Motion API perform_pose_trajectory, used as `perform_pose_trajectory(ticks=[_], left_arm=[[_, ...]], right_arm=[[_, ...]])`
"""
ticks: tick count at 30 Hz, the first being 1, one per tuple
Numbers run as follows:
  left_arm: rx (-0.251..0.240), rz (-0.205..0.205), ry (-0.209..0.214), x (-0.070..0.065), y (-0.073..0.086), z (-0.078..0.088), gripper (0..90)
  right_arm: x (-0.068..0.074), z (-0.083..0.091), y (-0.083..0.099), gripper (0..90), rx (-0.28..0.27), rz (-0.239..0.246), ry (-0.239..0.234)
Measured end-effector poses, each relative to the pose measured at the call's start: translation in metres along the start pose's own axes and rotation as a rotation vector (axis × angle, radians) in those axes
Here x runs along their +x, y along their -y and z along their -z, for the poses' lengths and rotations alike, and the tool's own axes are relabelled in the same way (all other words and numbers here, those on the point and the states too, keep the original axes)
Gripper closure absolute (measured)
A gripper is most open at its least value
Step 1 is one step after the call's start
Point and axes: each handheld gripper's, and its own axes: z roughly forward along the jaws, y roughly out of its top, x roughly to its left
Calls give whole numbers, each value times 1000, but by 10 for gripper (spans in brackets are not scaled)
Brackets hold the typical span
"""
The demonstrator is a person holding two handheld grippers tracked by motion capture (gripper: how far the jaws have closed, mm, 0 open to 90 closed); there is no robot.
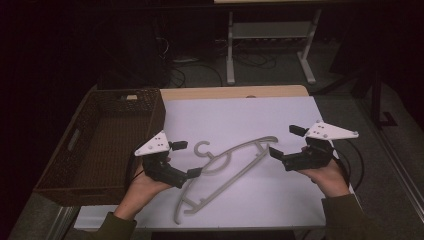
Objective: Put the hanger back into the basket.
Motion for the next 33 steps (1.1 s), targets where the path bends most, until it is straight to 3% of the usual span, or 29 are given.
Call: perform_pose_trajectory(ticks=[7,13,20,33], left_arm=[[18,8,12,0,9,-10,0],[18,26,13,1,19,-15,0],[22,30,0,5,29,-17,0],[27,54,14,8,39,-16,0]], right_arm=[[0,-13,6,0,49,-5,-2],[-1,-23,8,0,59,-6,-4],[-1,-43,12,0,122,-9,-23],[-15,-81,15,225,192,-25,-17]])
